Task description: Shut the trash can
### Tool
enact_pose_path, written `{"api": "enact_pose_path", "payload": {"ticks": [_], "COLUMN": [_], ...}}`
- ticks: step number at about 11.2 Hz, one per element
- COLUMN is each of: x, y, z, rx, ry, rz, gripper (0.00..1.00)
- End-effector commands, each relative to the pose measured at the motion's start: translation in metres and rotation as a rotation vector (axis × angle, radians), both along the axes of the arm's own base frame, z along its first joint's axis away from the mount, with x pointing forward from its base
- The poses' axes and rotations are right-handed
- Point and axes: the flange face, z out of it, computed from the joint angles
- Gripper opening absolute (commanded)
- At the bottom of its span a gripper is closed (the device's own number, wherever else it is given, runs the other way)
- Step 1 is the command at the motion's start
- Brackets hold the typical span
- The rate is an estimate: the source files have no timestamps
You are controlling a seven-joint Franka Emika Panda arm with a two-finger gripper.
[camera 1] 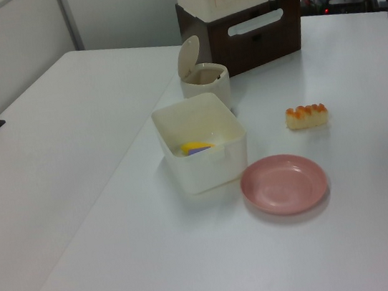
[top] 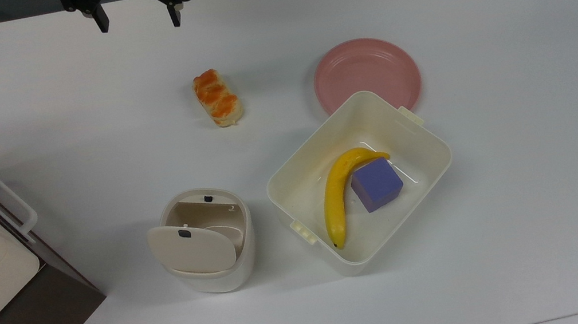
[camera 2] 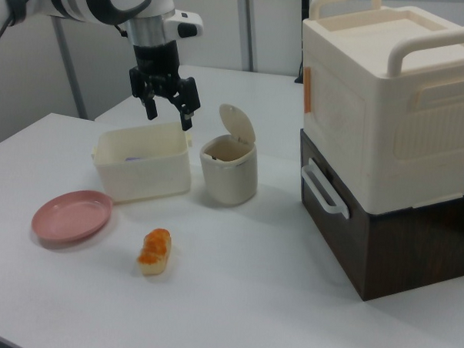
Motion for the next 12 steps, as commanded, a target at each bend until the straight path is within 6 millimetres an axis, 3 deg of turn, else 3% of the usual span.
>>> {"api": "enact_pose_path", "payload": {"ticks": [1,12], "x": [-0.0127,-0.0133], "y": [0.0045,0.0035], "z": [-0.0045,-0.003], "rx": [0.012,0.01], "ry": [0.035,0.033], "rz": [0.023,0.033], "gripper": [1.0,1.0]}}
